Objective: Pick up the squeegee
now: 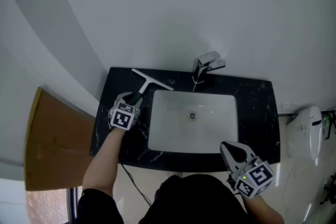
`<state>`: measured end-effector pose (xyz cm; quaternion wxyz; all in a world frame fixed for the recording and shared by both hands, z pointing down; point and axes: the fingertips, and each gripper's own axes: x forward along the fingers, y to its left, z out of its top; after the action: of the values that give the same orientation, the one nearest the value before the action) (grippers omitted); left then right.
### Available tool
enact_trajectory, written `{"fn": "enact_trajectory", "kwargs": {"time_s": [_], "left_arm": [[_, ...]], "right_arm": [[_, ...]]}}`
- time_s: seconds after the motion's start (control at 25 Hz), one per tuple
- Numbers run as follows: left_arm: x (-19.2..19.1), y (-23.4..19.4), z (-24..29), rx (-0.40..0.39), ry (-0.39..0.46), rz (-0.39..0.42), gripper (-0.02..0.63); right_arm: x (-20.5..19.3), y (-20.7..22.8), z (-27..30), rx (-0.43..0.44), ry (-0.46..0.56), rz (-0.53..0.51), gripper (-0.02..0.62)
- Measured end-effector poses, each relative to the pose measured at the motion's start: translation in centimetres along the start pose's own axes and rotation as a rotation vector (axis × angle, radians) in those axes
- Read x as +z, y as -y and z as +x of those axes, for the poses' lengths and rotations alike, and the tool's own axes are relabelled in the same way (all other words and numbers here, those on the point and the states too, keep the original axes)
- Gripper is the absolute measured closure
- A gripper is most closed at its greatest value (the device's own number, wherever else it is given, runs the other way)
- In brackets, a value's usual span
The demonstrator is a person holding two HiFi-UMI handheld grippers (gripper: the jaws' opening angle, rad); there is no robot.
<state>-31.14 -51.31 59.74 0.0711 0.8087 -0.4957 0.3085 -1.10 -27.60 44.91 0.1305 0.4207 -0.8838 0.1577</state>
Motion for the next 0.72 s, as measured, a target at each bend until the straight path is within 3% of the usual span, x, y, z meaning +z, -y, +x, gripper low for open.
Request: {"fn": "enact_trajectory", "kwargs": {"time_s": [0.36,0.72], "left_arm": [[-3.2,-0.8,4.9,-0.024,-0.102,-0.032,0.453],[-3.9,-0.6,5.7,-0.021,-0.121,-0.039,0.473]], "right_arm": [[0.3,1.2,1.0,-0.056,0.005,0.032,0.594],[0.1,1.5,0.5,-0.069,0.019,0.035,0.594]]}}
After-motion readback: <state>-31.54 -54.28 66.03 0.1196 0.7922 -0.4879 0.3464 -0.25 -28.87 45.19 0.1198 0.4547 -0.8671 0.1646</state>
